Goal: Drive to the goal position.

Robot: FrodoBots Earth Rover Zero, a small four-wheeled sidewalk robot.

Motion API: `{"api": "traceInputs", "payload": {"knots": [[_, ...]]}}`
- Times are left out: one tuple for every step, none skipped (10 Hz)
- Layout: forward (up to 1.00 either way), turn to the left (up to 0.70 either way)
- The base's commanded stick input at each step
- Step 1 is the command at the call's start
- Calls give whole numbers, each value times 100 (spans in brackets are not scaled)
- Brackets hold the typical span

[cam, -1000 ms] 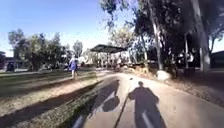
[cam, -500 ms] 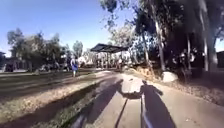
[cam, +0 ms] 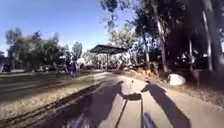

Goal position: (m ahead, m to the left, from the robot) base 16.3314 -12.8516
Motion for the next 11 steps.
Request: {"api": "traceInputs", "payload": {"knots": [[99, 0], [99, 0], [99, 0], [99, 0], [98, 0], [98, 0], [99, 0], [99, 0], [98, 0], [98, 0], [97, 0]]}}
